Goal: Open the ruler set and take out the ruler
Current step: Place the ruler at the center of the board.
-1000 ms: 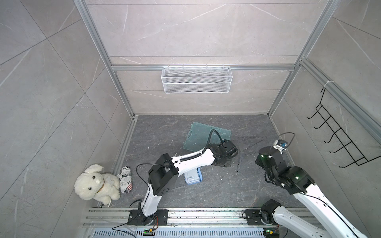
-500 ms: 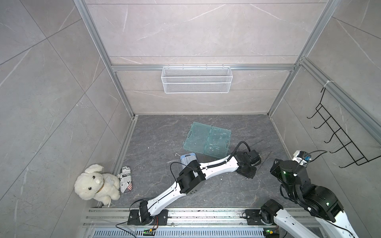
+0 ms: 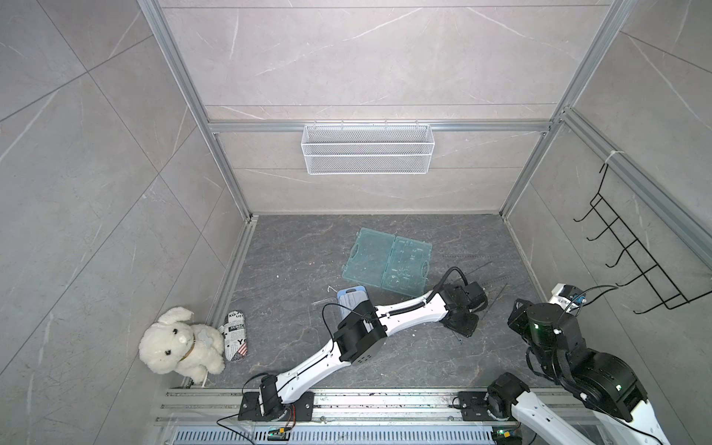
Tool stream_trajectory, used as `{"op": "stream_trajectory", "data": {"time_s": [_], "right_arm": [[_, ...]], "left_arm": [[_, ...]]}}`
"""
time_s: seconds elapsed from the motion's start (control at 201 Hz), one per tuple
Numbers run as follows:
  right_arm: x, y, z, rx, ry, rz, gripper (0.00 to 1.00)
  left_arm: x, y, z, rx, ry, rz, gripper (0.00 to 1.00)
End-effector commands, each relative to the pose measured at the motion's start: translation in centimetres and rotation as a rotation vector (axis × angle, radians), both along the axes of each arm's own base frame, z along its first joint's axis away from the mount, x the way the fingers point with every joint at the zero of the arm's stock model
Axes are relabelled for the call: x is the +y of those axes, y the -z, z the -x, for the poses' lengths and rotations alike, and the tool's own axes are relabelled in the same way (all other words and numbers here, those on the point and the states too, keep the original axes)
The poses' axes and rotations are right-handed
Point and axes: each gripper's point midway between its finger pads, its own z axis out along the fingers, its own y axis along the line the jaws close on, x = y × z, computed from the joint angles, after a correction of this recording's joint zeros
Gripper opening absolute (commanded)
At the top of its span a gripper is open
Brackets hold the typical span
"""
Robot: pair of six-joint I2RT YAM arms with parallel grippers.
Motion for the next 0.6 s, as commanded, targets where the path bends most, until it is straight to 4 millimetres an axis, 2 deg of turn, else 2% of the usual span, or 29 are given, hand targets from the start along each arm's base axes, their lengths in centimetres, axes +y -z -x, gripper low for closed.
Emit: {"op": "stream_trajectory", "data": {"time_s": [0.0, 0.075, 0.129, 0.179, 0.189, 0.204, 0.274, 0.323, 0.358, 0.363, 0.373, 0.378, 0.438, 0.517, 0.532, 0.597], "right_arm": [[0.0, -0.3, 0.1, -0.006, -0.011, 0.010, 0.41], [0.1, -0.4, 0.0, -0.004, -0.021, 0.014, 0.42], [0.4, -0.7, -0.1, -0.009, -0.042, 0.017, 0.42], [0.7, -1.1, -0.3, -0.013, -0.068, 0.025, 0.42], [0.8, -1.1, -0.4, -0.011, -0.073, 0.029, 0.42], [1.0, -1.2, -0.5, -0.012, -0.083, 0.033, 0.43], [2.5, -1.8, -1.4, -0.012, -0.173, 0.058, 0.44], [4.4, -1.9, -2.5, 0.000, -0.269, 0.075, 0.47], [5.9, -1.8, -3.4, 0.019, -0.336, 0.088, 0.48], [6.0, -1.9, -3.5, 0.019, -0.344, 0.089, 0.48], [6.4, -1.8, -3.7, 0.026, -0.357, 0.093, 0.48], [6.5, -1.8, -3.8, 0.030, -0.363, 0.095, 0.48], [7.9, -1.1, -5.4, 0.087, -0.407, 0.131, 0.49], [8.6, 0.1, -7.8, 0.139, -0.396, 0.202, 0.50], [8.6, 0.2, -8.1, 0.143, -0.392, 0.212, 0.50], [9.2, 0.7, -10.0, 0.129, -0.398, 0.275, 0.50]], "left_arm": [[0.0, -1.4, -0.3, -0.021, 0.012, 0.012, 0.41], [0.4, -2.7, -1.2, -0.076, -0.015, 0.016, 0.43], [1.1, -4.5, -2.3, -0.145, -0.052, 0.032, 0.45], [2.0, -7.4, -3.9, -0.220, -0.099, 0.075, 0.48], [2.3, -7.3, -4.2, -0.230, -0.109, 0.069, 0.48], [2.8, -9.5, -4.8, -0.263, -0.131, 0.103, 0.49], [6.2, -14.0, -7.7, -0.366, -0.237, 0.157, 0.53], [9.9, -17.4, -9.8, -0.438, -0.328, 0.193, 0.55], [12.9, -19.4, -11.3, -0.489, -0.396, 0.206, 0.57], [13.4, -19.2, -11.3, -0.487, -0.399, 0.200, 0.57], [14.3, -20.2, -11.9, -0.509, -0.428, 0.211, 0.58], [14.9, -19.9, -11.9, -0.508, -0.431, 0.203, 0.58], [20.9, -22.4, -13.9, -0.564, -0.533, 0.209, 0.60], [29.4, -23.7, -16.0, -0.590, -0.676, 0.180, 0.62], [30.4, -23.4, -15.9, -0.586, -0.682, 0.172, 0.62], [37.1, -22.6, -16.9, -0.595, -0.788, 0.116, 0.63]]}}
